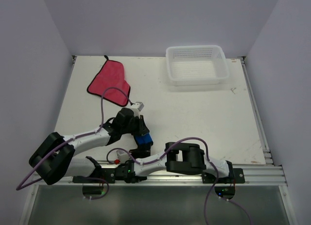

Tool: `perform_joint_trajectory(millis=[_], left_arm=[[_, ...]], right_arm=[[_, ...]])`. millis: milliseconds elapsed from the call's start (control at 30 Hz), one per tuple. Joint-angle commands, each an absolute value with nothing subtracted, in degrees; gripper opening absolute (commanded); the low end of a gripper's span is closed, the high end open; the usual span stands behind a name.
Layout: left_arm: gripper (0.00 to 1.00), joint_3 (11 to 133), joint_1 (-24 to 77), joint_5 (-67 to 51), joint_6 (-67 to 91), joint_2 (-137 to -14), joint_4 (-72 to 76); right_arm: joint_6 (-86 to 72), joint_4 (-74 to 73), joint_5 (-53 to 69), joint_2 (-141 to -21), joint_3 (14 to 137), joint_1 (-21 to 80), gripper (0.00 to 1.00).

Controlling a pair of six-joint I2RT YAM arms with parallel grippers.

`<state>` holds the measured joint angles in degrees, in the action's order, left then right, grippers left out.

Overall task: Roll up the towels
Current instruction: Roll the towel

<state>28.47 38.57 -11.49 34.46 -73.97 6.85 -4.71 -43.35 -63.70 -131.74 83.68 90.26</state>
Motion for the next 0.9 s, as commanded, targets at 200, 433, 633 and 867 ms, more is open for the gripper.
perform_joint_trajectory(millis=[200,433,633,867], left_arm=[[0.18,25.8,38.1,-7.7,35.5,-72.4,9.0],[0.17,23.6,38.1,-4.3,36.3,-72.2,10.3],[0.17,22.3,38.2,-3.5,36.7,-75.0,13.9],[0.10,21.5,38.1,-2.4,37.5,-78.1,15.6]], right_arm=[[-8.7,-39.6,-43.9,-137.5,82.8,88.6,0.00],[-8.9,-39.7,-43.5,-137.4,83.0,88.4,0.00],[-10.3,-37.7,-43.9,-135.0,81.8,88.2,0.00],[-14.5,-32.1,-45.5,-128.4,77.7,88.2,0.04]])
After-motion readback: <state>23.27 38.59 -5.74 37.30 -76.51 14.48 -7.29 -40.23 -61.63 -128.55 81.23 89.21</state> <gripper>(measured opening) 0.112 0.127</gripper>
